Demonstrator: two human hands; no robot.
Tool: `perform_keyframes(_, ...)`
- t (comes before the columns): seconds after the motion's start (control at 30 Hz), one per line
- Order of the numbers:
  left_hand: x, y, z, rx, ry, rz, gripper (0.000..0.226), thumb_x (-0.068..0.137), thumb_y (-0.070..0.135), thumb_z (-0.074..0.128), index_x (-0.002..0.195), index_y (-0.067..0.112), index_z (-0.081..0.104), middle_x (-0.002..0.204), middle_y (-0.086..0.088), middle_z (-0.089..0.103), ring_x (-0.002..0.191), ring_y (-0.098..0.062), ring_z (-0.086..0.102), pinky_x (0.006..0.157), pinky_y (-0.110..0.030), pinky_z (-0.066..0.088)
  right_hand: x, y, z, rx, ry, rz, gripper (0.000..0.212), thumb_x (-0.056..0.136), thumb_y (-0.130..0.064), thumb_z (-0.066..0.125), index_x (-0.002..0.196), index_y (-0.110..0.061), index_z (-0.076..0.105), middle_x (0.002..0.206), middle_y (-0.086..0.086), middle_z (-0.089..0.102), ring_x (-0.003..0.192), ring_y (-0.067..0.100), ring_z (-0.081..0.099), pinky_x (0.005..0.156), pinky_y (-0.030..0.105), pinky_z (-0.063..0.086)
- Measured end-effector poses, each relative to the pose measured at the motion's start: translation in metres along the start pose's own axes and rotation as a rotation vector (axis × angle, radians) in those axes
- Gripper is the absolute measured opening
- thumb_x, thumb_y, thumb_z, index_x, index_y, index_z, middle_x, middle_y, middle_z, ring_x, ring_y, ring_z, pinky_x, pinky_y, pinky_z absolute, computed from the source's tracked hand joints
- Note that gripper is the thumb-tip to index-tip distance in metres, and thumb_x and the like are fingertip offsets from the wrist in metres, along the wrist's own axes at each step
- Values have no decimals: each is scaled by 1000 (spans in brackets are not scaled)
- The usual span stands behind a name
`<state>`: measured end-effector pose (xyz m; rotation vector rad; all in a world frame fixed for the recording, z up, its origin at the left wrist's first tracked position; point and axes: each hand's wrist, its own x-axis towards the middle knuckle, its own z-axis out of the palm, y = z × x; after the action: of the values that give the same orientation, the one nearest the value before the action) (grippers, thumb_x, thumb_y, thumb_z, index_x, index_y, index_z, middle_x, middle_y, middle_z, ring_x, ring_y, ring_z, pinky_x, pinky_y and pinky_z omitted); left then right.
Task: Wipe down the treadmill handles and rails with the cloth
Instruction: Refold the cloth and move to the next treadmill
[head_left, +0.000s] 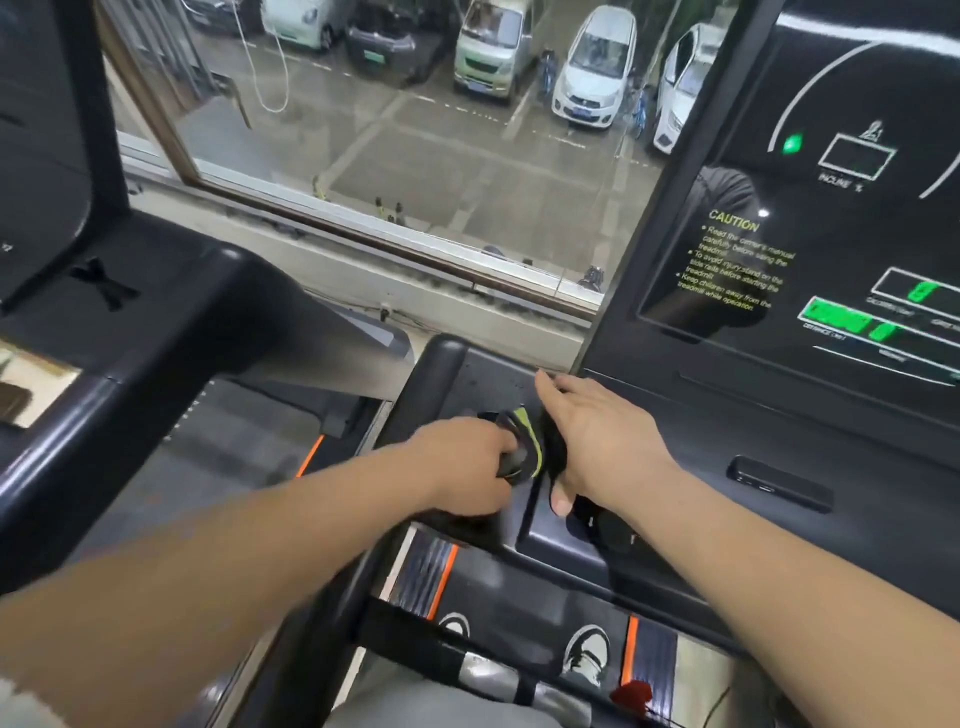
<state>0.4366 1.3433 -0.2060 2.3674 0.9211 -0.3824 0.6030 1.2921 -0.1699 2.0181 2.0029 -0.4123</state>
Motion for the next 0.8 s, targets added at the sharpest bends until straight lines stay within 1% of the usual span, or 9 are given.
perform_keyframes(0.07, 0, -17, -14, 531, -58, 240, 23, 94, 27, 58, 117, 32, 63, 122, 4, 58, 123, -24, 53, 104, -48, 40, 0, -1, 1, -13, 6, -2, 143, 46, -42, 100, 160, -23, 14, 157, -9, 35, 145, 15, 30, 100, 30, 45)
perform_keyframes(0.17, -1, -36, -11, 910, 71, 509, 32, 97, 20, 51, 126, 25, 63, 128, 2, 58, 121, -23, 55, 109, -47, 38, 0, 0, 3, -14, 0, -8, 135, 45, -42, 100, 156, -23, 25, 153, -8, 38, 141, 16, 33, 99, 29, 46)
perform_keyframes(0.3, -11, -18, 17, 832, 188, 289, 30, 99, 17, 45, 126, 13, 57, 124, -8, 57, 112, -29, 57, 91, -41, 44, -1, 0, 3, 3, -18, 5, 114, 46, -38, 100, 142, -21, 43, 147, -5, 45, 138, 18, 36, 101, 35, 48)
perform_keyframes(0.4, 2, 31, 11, 270, 162, -130, 26, 97, 22, 53, 121, 12, 61, 122, -12, 61, 109, -31, 62, 81, -36, 43, -3, 0, 3, -3, -34, 9, 111, 45, -38, 100, 141, -19, 47, 145, -2, 47, 137, 20, 38, 101, 39, 49)
perform_keyframes(0.47, 16, 30, -2, -364, 153, -347, 23, 91, 26, 56, 107, 12, 66, 110, -13, 69, 96, -31, 65, 76, -33, 46, -3, 0, 2, -3, -36, 14, 115, 44, -37, 101, 144, -21, 45, 146, -2, 47, 138, 20, 37, 102, 38, 48)
perform_keyframes(0.57, 7, 12, -5, -1306, 242, -614, 10, 85, 16, 59, 87, 8, 66, 81, -19, 72, 64, -27, 64, 59, -28, 51, -3, -3, -1, 9, -49, 26, 121, 46, -35, 101, 148, -24, 36, 146, -5, 45, 139, 19, 36, 95, 34, 50)
perform_keyframes(0.63, 3, 11, 3, -1545, 255, -649, 14, 89, 11, 58, 94, 5, 70, 84, -19, 75, 69, -29, 69, 66, -37, 62, -2, -4, -3, 1, -48, 27, 121, 47, -35, 100, 148, -24, 34, 140, -6, 46, 137, 18, 37, 86, 27, 44)
perform_keyframes(0.7, 6, 11, 13, -1287, 289, -528, 13, 88, 13, 57, 90, 8, 68, 86, -15, 73, 79, -30, 68, 78, -38, 61, -1, -6, -4, -26, -64, 28, 117, 49, -36, 100, 147, -22, 36, 135, -5, 49, 135, 17, 39, 87, 25, 38)
perform_keyframes(0.8, 6, 15, 4, -569, 212, -201, 9, 93, 19, 56, 84, 18, 56, 85, 0, 60, 91, -27, 64, 73, -31, 47, -1, -8, -3, -50, -70, 41, 101, 45, -38, 101, 129, -21, 48, 121, -4, 53, 124, 19, 45, 79, 25, 34)
